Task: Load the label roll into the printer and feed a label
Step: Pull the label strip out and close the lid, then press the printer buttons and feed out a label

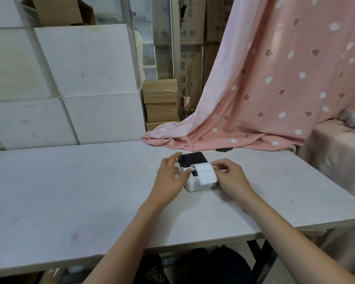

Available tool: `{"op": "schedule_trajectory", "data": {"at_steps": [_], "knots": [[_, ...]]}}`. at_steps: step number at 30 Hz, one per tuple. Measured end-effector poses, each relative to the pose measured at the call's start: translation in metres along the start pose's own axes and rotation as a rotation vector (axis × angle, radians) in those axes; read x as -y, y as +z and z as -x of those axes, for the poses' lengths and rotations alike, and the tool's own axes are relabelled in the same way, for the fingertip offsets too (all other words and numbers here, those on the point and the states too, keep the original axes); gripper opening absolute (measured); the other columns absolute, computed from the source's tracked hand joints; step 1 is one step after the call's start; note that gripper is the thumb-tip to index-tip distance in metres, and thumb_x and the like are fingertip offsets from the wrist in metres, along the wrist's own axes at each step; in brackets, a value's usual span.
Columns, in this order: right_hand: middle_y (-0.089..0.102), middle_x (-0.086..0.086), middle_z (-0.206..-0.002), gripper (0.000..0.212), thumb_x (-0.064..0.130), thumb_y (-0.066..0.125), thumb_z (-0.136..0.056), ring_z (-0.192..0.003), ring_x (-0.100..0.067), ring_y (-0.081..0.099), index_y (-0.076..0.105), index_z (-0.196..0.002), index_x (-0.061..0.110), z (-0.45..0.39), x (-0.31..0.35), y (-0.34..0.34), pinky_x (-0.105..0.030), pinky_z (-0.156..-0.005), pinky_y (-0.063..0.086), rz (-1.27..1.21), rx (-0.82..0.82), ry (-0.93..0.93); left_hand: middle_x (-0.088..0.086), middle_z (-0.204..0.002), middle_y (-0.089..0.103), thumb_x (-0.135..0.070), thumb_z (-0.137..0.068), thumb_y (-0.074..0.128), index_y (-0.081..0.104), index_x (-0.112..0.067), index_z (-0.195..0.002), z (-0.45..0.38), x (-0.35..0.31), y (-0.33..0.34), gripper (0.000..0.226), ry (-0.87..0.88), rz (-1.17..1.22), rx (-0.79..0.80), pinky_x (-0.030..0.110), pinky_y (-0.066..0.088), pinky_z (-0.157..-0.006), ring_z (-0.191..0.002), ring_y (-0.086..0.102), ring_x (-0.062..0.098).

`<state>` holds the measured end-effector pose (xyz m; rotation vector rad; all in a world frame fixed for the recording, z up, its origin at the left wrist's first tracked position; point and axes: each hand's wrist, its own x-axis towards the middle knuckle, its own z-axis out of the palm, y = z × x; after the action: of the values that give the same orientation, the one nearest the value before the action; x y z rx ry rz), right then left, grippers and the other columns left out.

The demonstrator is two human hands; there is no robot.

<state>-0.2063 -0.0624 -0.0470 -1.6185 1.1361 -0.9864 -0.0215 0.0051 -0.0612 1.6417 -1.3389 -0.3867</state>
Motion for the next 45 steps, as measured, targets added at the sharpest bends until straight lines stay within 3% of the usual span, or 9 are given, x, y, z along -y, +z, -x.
{"op": "schedule_trajectory", "data": {"at_steps": [5,8,11,14,17,22,35,39,45], "knots": [[0.068,0.001,-0.122,0.032,0.020,0.070,-0.095,-0.115,-0.015,0.065,0.067,-0.127,0.023,-0.004,0.002,0.001,-0.027,-0.096,0.050,-0.045,0.030,-0.018,-0.010,-0.132,0.060,-0.036,-0.091,0.063,0.055,-0.035,-0.135,-0.002,0.001,-0.001,0.045,-0.028,0.079,-0.018,0.031,0.051,-0.102,-0.113,0.061,0.008],[0.062,0.007,-0.142,0.047,0.009,0.065,-0.098,-0.132,-0.011,0.058,0.059,-0.142,0.021,-0.010,0.006,0.002,-0.033,-0.114,0.044,-0.098,0.110,-0.035,-0.014,-0.128,0.064,-0.031,-0.094,0.062,0.058,-0.036,-0.133,0.000,-0.002,-0.003,0.039,-0.051,0.109,0.000,0.008,0.047,-0.091,-0.114,0.061,0.005],[0.071,0.031,-0.122,0.046,0.003,0.061,-0.098,-0.121,0.010,0.062,0.066,-0.127,0.038,-0.007,0.010,0.005,-0.015,-0.104,0.048,-0.091,0.195,-0.076,-0.013,-0.124,0.066,-0.028,-0.097,0.060,0.057,-0.037,-0.136,0.000,-0.005,-0.005,0.040,-0.063,0.134,0.014,-0.005,0.040,-0.078,-0.114,0.060,0.001],[0.069,0.038,-0.111,0.048,0.001,0.062,-0.098,-0.111,0.021,0.062,0.064,-0.117,0.044,-0.004,0.009,0.005,-0.007,-0.093,0.048,-0.108,0.208,-0.080,-0.011,-0.128,0.064,-0.027,-0.098,0.059,0.055,-0.033,-0.139,0.000,-0.004,-0.003,0.042,-0.066,0.134,0.017,-0.008,0.038,-0.079,-0.117,0.058,0.002],[0.070,0.041,-0.103,0.051,-0.001,0.061,-0.097,-0.104,0.025,0.062,0.064,-0.112,0.048,-0.003,0.009,0.004,-0.004,-0.087,0.048,-0.126,0.238,-0.092,-0.009,-0.141,0.058,-0.031,-0.098,0.059,0.047,-0.028,-0.148,0.000,-0.004,-0.002,0.051,-0.074,0.122,0.036,-0.004,0.041,-0.082,-0.128,0.054,0.006],[0.071,0.041,-0.108,0.051,0.005,0.062,-0.096,-0.109,0.020,0.063,0.065,-0.110,0.054,-0.008,0.006,0.006,-0.012,-0.098,0.047,-0.074,0.269,-0.100,-0.005,-0.147,0.054,-0.037,-0.099,0.057,0.041,-0.029,-0.152,-0.001,-0.004,-0.001,0.056,-0.074,0.083,0.056,0.017,0.040,-0.095,-0.128,0.055,0.011],[0.070,0.042,-0.103,0.044,0.006,0.065,-0.097,-0.105,0.024,0.063,0.064,-0.114,0.047,-0.011,0.004,0.008,-0.001,-0.085,0.047,-0.100,0.250,-0.105,-0.006,-0.150,0.050,-0.034,-0.099,0.058,0.042,-0.025,-0.152,0.001,-0.009,-0.002,0.056,-0.084,0.083,0.046,0.016,0.037,-0.098,-0.130,0.053,0.010],[0.072,0.040,-0.103,0.046,0.006,0.063,-0.098,-0.106,0.020,0.065,0.064,-0.116,0.048,-0.007,0.006,0.005,-0.005,-0.088,0.050,-0.068,0.265,-0.125,-0.005,-0.152,0.049,-0.035,-0.100,0.057,0.040,-0.026,-0.153,0.002,-0.009,-0.002,0.056,-0.091,0.078,0.052,0.016,0.037,-0.100,-0.133,0.051,0.011],[0.074,0.019,-0.126,0.045,0.022,0.057,-0.098,-0.124,-0.005,0.066,0.064,-0.134,0.048,-0.004,0.003,0.006,-0.041,-0.113,0.048,0.013,0.278,-0.172,-0.002,-0.150,0.052,-0.038,-0.103,0.049,0.032,-0.026,-0.157,0.003,-0.009,0.000,0.057,-0.058,-0.013,0.076,0.019,0.034,-0.101,-0.137,0.049,0.016]]}}
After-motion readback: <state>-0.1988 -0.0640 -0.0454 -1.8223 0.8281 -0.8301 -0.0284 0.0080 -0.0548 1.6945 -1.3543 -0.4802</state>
